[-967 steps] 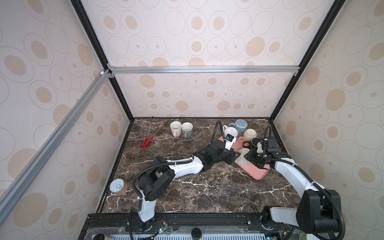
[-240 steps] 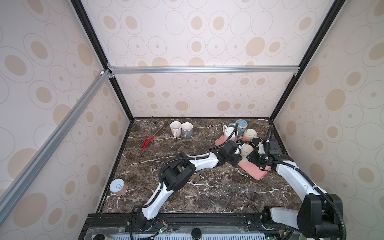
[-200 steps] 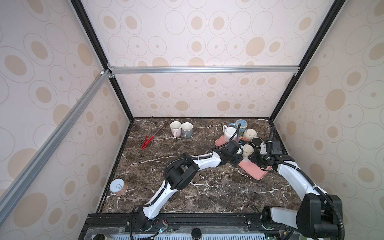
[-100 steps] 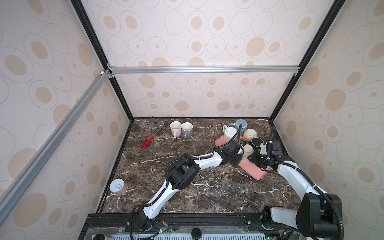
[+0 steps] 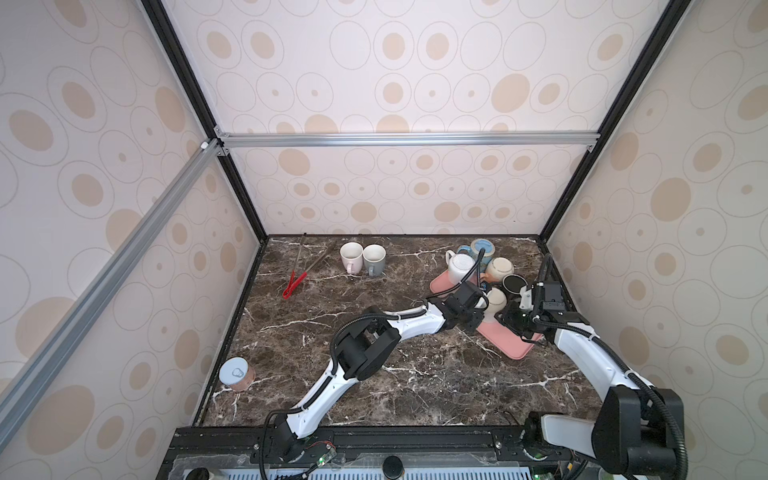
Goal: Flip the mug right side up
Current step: 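Hold the cream speckled mug's handle with the left gripper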
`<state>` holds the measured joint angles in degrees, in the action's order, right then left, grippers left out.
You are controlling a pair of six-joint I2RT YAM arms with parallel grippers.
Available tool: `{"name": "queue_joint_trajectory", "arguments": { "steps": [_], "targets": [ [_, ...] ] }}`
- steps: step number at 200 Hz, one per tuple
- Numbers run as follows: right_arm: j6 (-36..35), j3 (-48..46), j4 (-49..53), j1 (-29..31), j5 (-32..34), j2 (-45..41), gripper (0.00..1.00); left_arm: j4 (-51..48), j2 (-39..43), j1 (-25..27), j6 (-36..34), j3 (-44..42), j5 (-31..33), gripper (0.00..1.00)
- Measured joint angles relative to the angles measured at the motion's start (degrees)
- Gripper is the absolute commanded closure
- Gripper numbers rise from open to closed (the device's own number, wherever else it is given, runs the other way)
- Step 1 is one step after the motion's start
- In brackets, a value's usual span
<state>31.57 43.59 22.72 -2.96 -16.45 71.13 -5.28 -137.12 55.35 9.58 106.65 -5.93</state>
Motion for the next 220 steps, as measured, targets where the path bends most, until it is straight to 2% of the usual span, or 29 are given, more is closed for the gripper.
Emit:
{"name": "queue_joint_trajectory", "arguments": {
  "steps": [108, 137, 220],
  "targets": [
    [0.09, 0.0, -0.07, 0.0, -0.39, 1.79, 0.67, 0.0, 0.09, 0.0, -0.07, 0.0, 0.52, 0.66],
    [0.09, 0.0, -0.11, 0.0, -0.59, 2.51, 0.67, 0.0, 0.09, 0.0, -0.17, 0.0, 0.83, 0.6],
    [0.11, 0.0, -1.16, 0.0, -0.96, 3.02, 0.67, 0.0, 0.68, 0.0, -0.2, -0.09, 1.18, 0.6]
  ]
}}
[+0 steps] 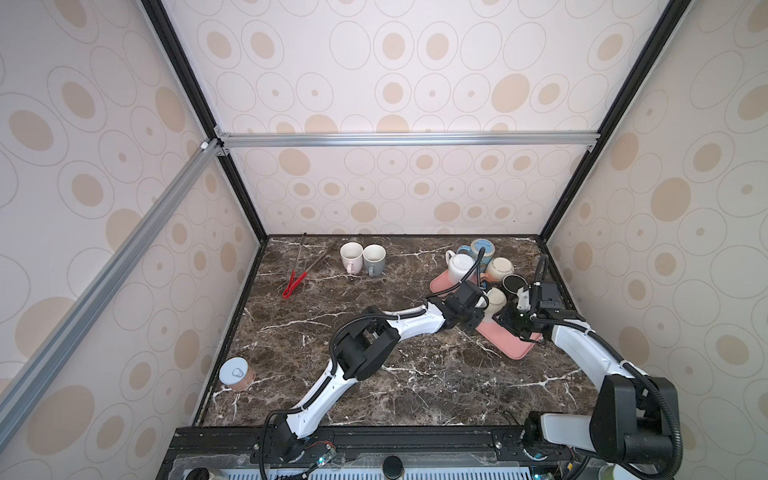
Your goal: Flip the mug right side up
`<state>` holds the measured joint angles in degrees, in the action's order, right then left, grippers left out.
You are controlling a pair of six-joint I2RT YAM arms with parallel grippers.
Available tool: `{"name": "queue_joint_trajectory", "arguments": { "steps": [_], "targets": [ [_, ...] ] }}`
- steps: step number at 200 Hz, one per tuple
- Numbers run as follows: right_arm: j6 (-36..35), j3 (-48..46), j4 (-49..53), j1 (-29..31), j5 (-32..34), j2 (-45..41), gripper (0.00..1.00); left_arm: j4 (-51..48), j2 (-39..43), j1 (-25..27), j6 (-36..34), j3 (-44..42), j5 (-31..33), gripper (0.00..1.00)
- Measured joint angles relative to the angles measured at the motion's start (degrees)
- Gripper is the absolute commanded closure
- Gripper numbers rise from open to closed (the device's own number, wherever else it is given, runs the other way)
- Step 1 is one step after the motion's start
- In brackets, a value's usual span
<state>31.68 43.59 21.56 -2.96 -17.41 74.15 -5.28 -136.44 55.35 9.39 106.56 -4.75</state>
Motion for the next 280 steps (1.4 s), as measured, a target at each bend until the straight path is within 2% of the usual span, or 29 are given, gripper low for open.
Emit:
{"name": "queue_joint_trajectory", "arguments": {
  "steps": [122, 151, 176, 200, 280],
  "targets": [
    [-0.02, 0.0, 0.09, 0.0, -0.04, 0.33, 0.67, -0.17, 1.2, 0.0, -0.04, -0.24, 0.13, 0.62],
    [-0.11, -0.02, 0.26, 0.0, 0.31, 0.2, 0.67, -0.09, 1.2, 0.0, -0.04, -0.24, 0.11, 0.61],
    [-0.2, -0.02, 0.26, -0.02, 0.28, 0.2, 0.67, -0.11, 1.2, 0.0, -0.17, -0.24, 0.13, 0.55],
    [-0.2, -0.02, 0.26, 0.0, 0.28, 0.2, 0.67, -0.13, 1.2, 0.0, -0.22, -0.24, 0.17, 0.54],
    [-0.22, -0.02, 0.28, 0.0, 0.26, 0.2, 0.67, -0.13, 1.09, 0.0, -0.24, -0.24, 0.17, 0.61]
  ]
}}
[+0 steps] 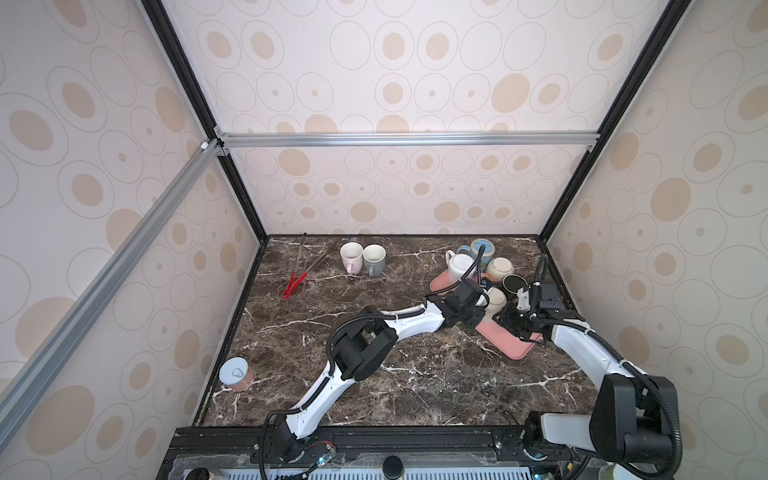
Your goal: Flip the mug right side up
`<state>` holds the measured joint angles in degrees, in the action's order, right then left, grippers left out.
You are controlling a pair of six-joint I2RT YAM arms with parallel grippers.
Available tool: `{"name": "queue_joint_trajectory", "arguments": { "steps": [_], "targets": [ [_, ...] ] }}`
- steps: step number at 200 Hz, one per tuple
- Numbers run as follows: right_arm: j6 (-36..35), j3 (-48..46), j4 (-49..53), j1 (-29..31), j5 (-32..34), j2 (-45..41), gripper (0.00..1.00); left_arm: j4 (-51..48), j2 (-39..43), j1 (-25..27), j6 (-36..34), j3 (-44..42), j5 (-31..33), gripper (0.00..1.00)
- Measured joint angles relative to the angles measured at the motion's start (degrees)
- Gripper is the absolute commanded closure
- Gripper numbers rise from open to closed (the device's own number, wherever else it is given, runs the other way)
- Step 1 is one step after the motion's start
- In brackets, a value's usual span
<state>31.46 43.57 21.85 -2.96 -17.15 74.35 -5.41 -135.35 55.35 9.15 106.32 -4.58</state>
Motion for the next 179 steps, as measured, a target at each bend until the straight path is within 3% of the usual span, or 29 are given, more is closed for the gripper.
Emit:
{"name": "queue_joint_trajectory", "arguments": {
  "steps": [68, 107, 156, 179],
  "targets": [
    [-0.02, 0.0, -0.02, 0.0, -0.02, 0.02, 0.67, -0.02, -0.35, 0.0, 0.0, 0.0, 0.02, 0.61],
    [-0.02, 0.0, -0.04, 0.0, -0.04, 0.39, 0.67, -0.02, -0.52, 0.0, -0.39, 0.0, -0.02, 0.86],
    [-0.02, 0.0, -0.07, 0.0, -0.24, 0.76, 0.67, 0.07, -0.55, -0.04, -0.52, 0.0, 0.04, 1.0],
    [-0.02, 0.0, -0.04, 0.0, -0.24, 0.72, 0.67, 0.46, -0.5, -0.04, -0.63, -0.28, 0.02, 1.0]
  ]
}}
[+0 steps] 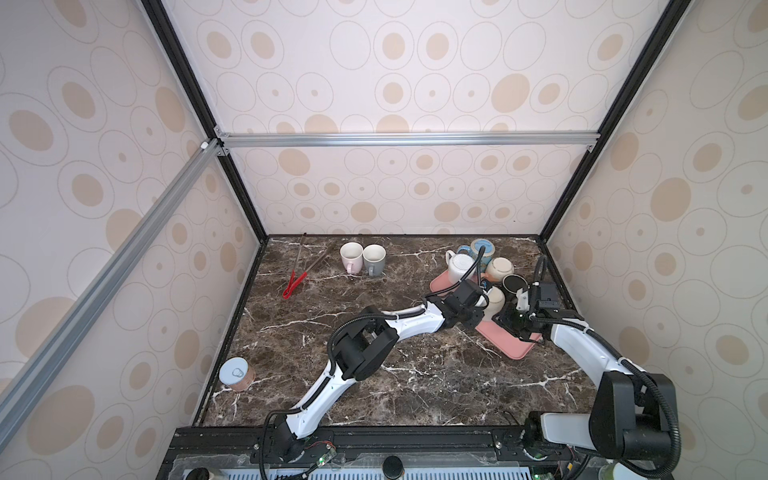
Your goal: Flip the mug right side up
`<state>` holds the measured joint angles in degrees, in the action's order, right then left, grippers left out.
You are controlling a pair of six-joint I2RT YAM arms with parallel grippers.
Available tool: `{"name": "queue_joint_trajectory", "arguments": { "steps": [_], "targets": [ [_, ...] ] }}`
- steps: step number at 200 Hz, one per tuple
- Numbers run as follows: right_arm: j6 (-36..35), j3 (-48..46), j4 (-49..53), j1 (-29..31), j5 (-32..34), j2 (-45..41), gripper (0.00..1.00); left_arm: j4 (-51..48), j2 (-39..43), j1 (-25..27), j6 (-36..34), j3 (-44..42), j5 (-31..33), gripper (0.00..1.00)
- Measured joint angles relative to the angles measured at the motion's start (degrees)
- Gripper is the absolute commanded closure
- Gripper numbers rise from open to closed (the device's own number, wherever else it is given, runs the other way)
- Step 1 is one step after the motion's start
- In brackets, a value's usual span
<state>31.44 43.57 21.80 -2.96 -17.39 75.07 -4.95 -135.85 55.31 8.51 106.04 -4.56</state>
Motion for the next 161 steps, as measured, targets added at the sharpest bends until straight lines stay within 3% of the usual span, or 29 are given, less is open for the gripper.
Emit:
{"name": "queue_joint_trajectory", "arguments": {
  "steps": [69, 161],
  "targets": [
    [-0.02, 0.02, -0.37, -0.02, -0.37, -7.39, 0.67, 7.56, 7.52, -0.5, 0.81, -12.66, -1.73, 1.0],
    [-0.46, 0.02, -0.52, -0.02, -4.63, -9.44, 0.67, 27.02, 10.64, -6.23, 16.52, -26.88, -13.11, 1.0]
  ]
}}
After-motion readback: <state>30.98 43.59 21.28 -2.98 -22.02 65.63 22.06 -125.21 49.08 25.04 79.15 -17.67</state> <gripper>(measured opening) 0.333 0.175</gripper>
